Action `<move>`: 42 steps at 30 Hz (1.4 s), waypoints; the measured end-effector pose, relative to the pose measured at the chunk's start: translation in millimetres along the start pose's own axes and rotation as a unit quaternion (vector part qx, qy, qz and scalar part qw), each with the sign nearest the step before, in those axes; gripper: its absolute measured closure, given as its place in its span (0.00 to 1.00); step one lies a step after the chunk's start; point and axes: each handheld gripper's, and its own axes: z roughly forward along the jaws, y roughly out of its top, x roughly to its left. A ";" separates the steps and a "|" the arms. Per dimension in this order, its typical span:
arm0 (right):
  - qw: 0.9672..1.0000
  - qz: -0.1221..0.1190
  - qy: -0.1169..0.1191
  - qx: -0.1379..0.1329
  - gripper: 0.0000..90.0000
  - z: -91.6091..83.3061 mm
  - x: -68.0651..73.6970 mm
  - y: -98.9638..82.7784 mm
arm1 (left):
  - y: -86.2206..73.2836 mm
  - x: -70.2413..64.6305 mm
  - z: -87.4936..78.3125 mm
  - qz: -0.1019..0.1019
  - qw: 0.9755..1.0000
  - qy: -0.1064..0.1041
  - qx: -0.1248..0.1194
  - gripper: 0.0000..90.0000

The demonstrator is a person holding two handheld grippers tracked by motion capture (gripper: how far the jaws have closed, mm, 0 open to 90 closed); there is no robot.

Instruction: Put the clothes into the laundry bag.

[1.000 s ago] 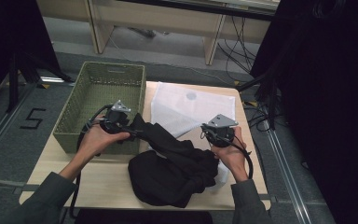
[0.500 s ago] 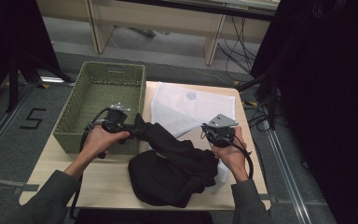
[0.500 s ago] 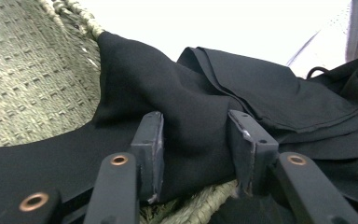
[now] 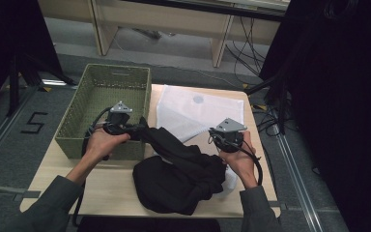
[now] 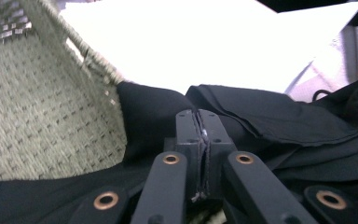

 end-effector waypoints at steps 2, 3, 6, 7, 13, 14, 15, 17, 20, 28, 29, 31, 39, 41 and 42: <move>1.000 0.001 0.001 0.003 0.99 0.0 0.1 -0.3 | 6.6 -10.5 -6.1 0.001 1.000 -0.014 -0.021 0.98; 1.000 0.001 0.001 0.003 0.99 0.0 0.1 -0.3 | 10.7 -18.2 -10.7 0.015 0.999 -0.018 -0.031 0.98; 1.000 -0.002 0.000 0.000 0.99 0.3 -1.3 -0.4 | 24.3 -62.3 -25.0 0.063 0.994 -0.057 -0.066 0.98; 1.000 -0.002 0.000 0.000 0.99 0.3 -1.3 -0.4 | 26.5 -74.9 -27.2 0.077 0.992 -0.067 -0.073 0.98; 1.000 0.000 -0.001 -0.001 0.99 -1.6 -1.7 -0.3 | 15.9 -162.3 -7.7 0.132 0.972 -0.184 -0.056 0.97; 1.000 0.001 -0.001 -0.001 0.99 -1.8 -1.8 -0.3 | 7.5 -177.2 3.5 0.139 0.968 -0.208 -0.036 0.97; 1.000 0.001 -0.001 -0.001 0.99 -1.9 -2.1 -0.2 | 1.9 -185.8 11.5 0.146 0.964 -0.222 -0.024 0.97; 1.000 0.000 -0.001 -0.001 0.99 -1.9 -2.1 -0.4 | -14.2 -205.6 32.7 0.159 0.958 -0.238 0.008 0.97; 1.000 0.002 0.009 0.003 0.99 -1.4 -2.0 -0.3 | -31.5 -215.9 61.3 0.166 0.956 -0.239 0.040 0.96; 1.000 -0.003 0.007 -0.003 0.99 -1.8 -0.5 0.9 | -37.8 -194.8 77.1 0.128 0.961 -0.239 0.056 0.53; 1.000 -0.003 0.007 -0.003 0.99 -1.8 -0.5 0.9 | -34.6 -192.3 72.3 0.137 0.960 -0.238 0.056 0.53; 1.000 0.004 0.006 -0.004 0.99 -3.3 1.1 2.3 | -24.8 -184.7 57.3 0.143 0.964 -0.224 0.030 0.41; 1.000 -0.001 0.005 -0.019 0.99 -11.2 6.3 14.2 | 14.4 -109.9 46.5 0.135 0.986 -0.097 -0.021 0.31; 1.000 -0.008 -0.001 -0.028 0.99 -10.9 6.3 15.4 | 23.2 -95.9 56.2 0.120 0.991 -0.060 -0.016 0.31; 1.000 -0.006 0.003 -0.027 0.99 -11.8 7.9 17.3 | 27.2 -92.5 64.5 0.132 0.990 -0.041 -0.014 0.32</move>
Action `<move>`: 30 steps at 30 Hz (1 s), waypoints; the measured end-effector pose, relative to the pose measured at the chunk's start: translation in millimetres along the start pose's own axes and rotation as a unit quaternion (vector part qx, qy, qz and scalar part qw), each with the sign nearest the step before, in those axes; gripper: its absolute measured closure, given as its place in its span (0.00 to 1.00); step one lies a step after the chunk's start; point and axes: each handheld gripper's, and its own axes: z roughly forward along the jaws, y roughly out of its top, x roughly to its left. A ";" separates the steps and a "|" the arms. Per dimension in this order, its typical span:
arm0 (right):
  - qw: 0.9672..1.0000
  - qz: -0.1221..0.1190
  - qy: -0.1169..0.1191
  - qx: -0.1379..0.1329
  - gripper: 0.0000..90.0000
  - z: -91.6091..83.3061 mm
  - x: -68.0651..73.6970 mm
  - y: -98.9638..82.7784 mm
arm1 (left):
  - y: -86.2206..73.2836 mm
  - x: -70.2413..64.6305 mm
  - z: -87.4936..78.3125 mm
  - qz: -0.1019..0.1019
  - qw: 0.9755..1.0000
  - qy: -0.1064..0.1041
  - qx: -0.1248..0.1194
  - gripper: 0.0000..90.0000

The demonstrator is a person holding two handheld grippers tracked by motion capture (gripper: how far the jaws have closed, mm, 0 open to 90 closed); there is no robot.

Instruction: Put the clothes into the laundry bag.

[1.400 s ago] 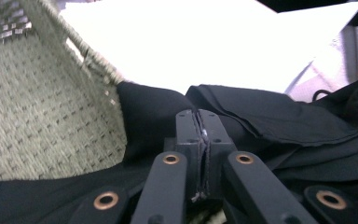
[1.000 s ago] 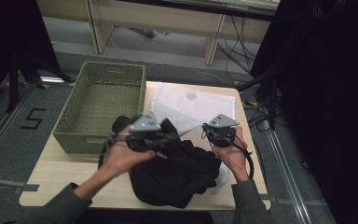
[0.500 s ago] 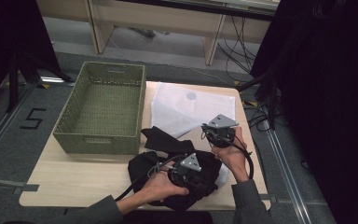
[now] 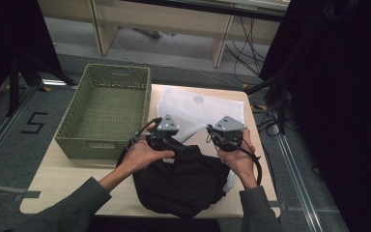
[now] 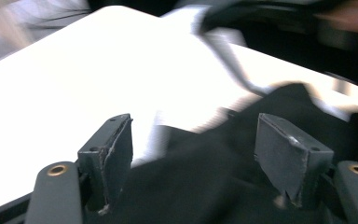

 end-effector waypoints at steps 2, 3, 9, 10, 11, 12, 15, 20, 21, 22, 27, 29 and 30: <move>1.000 -0.006 0.002 -0.003 0.99 -1.6 1.2 2.7 | 2.6 2.4 14.3 -0.001 1.000 0.006 0.015 0.33; 1.000 -0.001 0.001 -0.006 0.99 -2.0 3.1 4.0 | 3.3 2.1 22.8 -0.005 1.000 0.007 0.018 0.32; 1.000 -0.020 0.009 -0.013 0.99 -4.4 9.8 7.7 | 8.3 11.2 49.8 0.053 0.996 0.050 0.056 0.82; 1.000 -0.018 0.012 -0.010 0.99 -3.9 11.7 7.3 | 9.7 12.5 48.4 0.054 0.996 0.054 0.051 0.89; 1.000 -0.024 0.016 -0.010 0.99 -3.1 12.8 6.8 | 11.0 14.0 45.6 0.056 0.995 0.054 0.055 0.93; 1.000 -0.023 0.016 -0.008 0.99 -2.7 13.6 6.1 | 13.1 17.7 40.1 0.066 0.995 0.051 0.062 0.95; 0.999 -0.018 0.028 -0.007 0.93 -4.2 18.8 4.8 | 19.6 28.7 21.5 0.095 0.992 0.050 0.073 0.97; 0.998 -0.002 0.059 -0.028 0.69 -21.4 31.2 7.5 | 20.9 41.8 5.7 0.093 0.991 0.035 0.085 0.95; 0.997 0.013 0.076 -0.031 0.66 -25.6 35.5 9.4 | 20.9 44.9 4.0 0.089 0.992 0.029 0.086 0.95; 0.995 0.016 0.097 -0.030 0.64 -28.4 40.1 11.7 | 21.1 47.9 2.4 0.084 0.993 0.021 0.086 0.95; 0.993 0.000 0.120 -0.008 0.52 -15.7 70.8 22.6 | 23.9 49.1 -0.9 0.081 0.993 0.011 0.088 0.95; 0.993 -0.009 0.121 0.002 0.50 3.8 77.2 22.2 | 25.6 48.0 -2.3 0.086 0.992 0.004 0.088 0.95; 0.992 -0.007 0.127 0.014 0.49 10.0 78.7 22.1 | 26.4 47.5 -3.1 0.089 0.992 0.002 0.088 0.95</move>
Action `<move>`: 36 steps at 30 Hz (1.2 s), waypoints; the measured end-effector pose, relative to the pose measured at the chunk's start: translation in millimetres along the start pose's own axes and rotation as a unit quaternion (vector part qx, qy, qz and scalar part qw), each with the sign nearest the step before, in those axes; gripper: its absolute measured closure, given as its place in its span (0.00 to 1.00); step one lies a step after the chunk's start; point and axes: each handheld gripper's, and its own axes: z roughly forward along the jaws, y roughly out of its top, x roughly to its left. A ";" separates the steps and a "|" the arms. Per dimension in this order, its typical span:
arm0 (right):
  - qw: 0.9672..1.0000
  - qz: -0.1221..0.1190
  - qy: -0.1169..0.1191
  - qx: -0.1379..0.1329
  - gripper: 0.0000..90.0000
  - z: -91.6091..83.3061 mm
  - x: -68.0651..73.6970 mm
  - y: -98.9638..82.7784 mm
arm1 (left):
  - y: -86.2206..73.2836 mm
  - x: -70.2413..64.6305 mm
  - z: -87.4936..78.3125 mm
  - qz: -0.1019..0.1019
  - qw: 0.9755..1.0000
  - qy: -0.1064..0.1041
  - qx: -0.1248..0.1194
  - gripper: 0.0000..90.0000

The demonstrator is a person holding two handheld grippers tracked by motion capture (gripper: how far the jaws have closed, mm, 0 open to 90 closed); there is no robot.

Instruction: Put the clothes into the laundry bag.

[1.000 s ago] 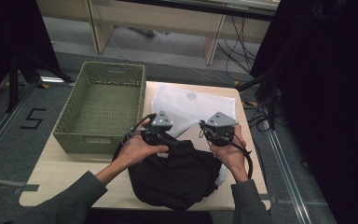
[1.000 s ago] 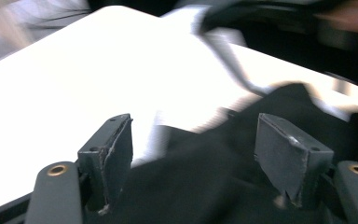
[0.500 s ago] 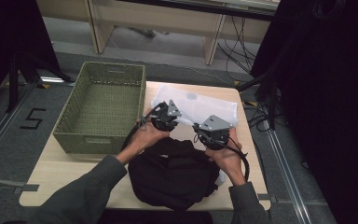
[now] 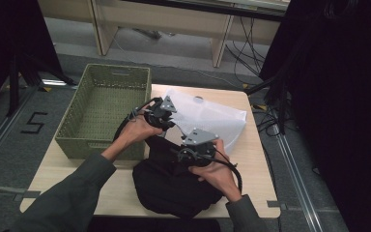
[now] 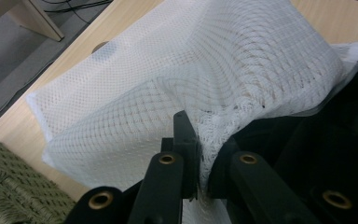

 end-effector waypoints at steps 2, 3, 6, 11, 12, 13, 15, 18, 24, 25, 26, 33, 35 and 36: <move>1.000 0.013 0.007 0.011 0.48 18.3 1.4 0.0 | 0.9 1.4 -2.6 -0.001 1.000 -0.009 -0.004 0.95; 0.999 0.015 0.018 0.027 0.46 28.4 0.9 0.2 | 1.1 1.7 -3.4 -0.004 1.000 -0.008 -0.003 0.95; 0.998 0.015 0.020 0.049 0.49 44.4 -1.5 -2.7 | 1.2 2.6 -4.5 -0.012 1.000 -0.021 -0.014 0.95; 0.995 -0.023 0.025 0.092 0.98 50.8 -1.2 -12.9 | -0.4 2.1 -5.7 0.004 1.000 -0.011 -0.002 0.95; 0.994 -0.029 0.012 0.108 0.99 46.8 -1.3 -13.6 | -1.0 2.1 -6.1 0.003 1.000 -0.011 -0.004 0.95; 0.991 -0.044 -0.007 0.128 0.99 42.6 -5.4 -13.8 | -1.6 1.7 -7.4 -0.001 1.000 -0.012 -0.002 0.95; 0.984 -0.045 -0.080 0.154 0.99 38.7 -19.0 -19.5 | -2.7 -0.9 -8.8 0.002 1.000 -0.017 -0.006 0.95; 0.976 -0.011 -0.117 0.184 0.93 42.1 -46.0 -38.2 | -4.0 -4.6 -10.2 0.017 1.000 -0.021 -0.001 0.95; 0.991 0.038 -0.065 0.107 0.58 15.3 -38.6 -29.4 | -6.5 -5.5 -0.4 0.010 1.000 -0.029 0.003 0.95; 0.994 0.044 -0.045 0.093 0.56 3.2 -36.2 -25.2 | -6.8 -5.8 0.5 0.011 0.999 -0.030 0.004 0.95; 0.996 0.041 -0.025 0.073 0.53 -12.4 -34.5 -21.6 | -7.2 -6.1 1.1 0.011 0.999 -0.030 0.003 0.95; 0.997 0.066 -0.012 0.048 0.42 -85.5 -28.4 -43.7 | -6.0 -10.0 4.8 0.000 1.000 -0.031 0.001 0.96; 0.996 0.080 0.008 0.041 0.41 -100.2 -22.5 -57.2 | -4.1 -11.5 6.9 0.002 0.999 -0.034 0.000 0.97; 0.995 0.090 0.024 0.039 0.40 -104.2 -17.7 -63.2 | -3.2 -12.4 7.8 -0.001 0.999 -0.037 0.002 0.97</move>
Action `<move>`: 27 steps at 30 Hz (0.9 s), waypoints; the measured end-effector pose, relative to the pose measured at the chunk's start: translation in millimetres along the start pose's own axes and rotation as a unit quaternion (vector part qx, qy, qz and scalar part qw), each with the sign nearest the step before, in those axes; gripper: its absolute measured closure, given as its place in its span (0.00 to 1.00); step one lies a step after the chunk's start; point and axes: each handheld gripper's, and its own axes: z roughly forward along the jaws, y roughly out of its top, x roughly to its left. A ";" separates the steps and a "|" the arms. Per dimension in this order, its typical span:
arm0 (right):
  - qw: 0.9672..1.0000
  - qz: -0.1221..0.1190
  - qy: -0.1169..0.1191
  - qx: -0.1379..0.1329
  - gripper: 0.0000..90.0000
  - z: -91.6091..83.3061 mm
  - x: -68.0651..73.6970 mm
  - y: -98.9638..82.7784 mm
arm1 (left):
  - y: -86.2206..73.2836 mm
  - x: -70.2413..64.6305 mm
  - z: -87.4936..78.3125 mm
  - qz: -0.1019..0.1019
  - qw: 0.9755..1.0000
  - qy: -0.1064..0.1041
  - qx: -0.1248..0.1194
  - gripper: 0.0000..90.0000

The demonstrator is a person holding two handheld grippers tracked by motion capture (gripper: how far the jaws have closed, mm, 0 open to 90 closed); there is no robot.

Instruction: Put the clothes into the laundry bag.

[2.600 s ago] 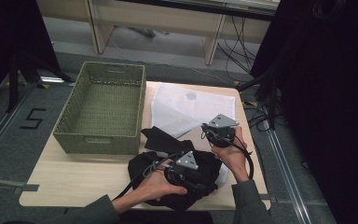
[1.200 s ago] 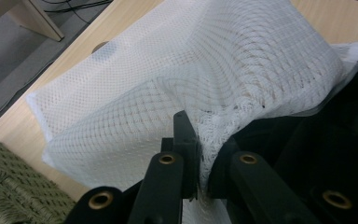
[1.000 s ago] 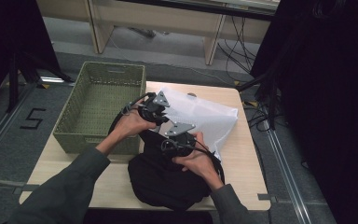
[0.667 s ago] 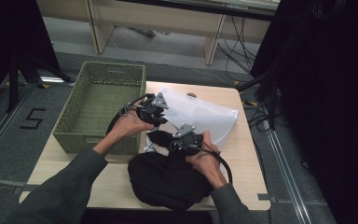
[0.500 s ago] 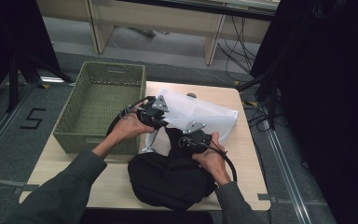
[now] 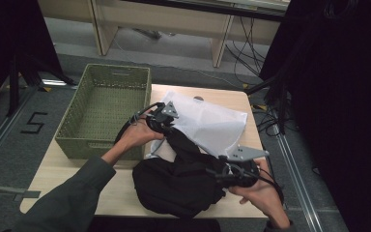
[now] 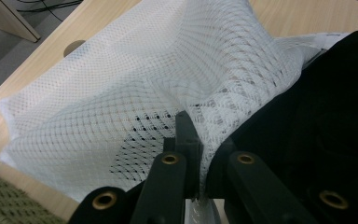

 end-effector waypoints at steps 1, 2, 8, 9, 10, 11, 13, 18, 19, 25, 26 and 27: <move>1.000 -0.001 0.014 -0.002 0.40 0.0 4.5 -6.5 | 1.0 -0.6 1.3 0.004 1.000 0.001 0.000 0.97; 1.000 -0.001 0.023 0.007 0.40 2.4 9.7 -11.5 | 2.2 -1.2 2.1 0.012 1.000 -0.001 0.003 0.97; 0.998 -0.021 0.031 0.057 0.34 50.9 25.0 -24.3 | 6.1 -8.4 5.9 0.010 1.000 -0.012 -0.009 0.97; 0.997 -0.015 0.028 0.077 0.37 60.6 28.4 -26.1 | 6.5 -10.5 7.4 0.015 1.000 -0.017 -0.006 0.97; 0.995 -0.030 0.021 0.091 0.48 70.0 27.0 -27.0 | 6.7 -13.1 9.3 0.016 1.000 -0.020 -0.007 0.97; 0.994 -0.033 0.018 0.105 0.60 77.5 28.8 -27.1 | 6.8 -15.4 10.4 0.019 1.000 -0.025 -0.005 0.97; 0.992 -0.074 0.013 0.103 0.86 86.5 28.3 -22.8 | 7.2 -17.7 9.6 0.038 0.999 -0.032 0.005 0.97; 0.993 -0.094 -0.033 0.060 0.92 75.9 23.6 12.1 | 7.7 -25.1 2.5 0.050 0.998 -0.047 0.001 0.97; 0.992 -0.108 -0.059 0.037 0.92 71.0 15.6 24.1 | 7.8 -26.5 1.6 0.044 0.998 -0.048 -0.006 0.97; 0.990 -0.085 -0.113 0.001 0.93 81.3 -18.0 54.9 | 8.6 -20.0 -5.6 0.034 0.998 -0.044 -0.014 0.97; 0.991 -0.070 -0.107 0.031 0.93 96.5 -21.3 48.6 | 8.0 -18.5 -6.5 0.034 0.998 -0.043 -0.011 0.97; 0.990 -0.065 -0.112 0.048 0.93 111.1 -25.5 40.0 | 8.0 -16.4 -6.9 0.045 0.998 -0.043 -0.010 0.97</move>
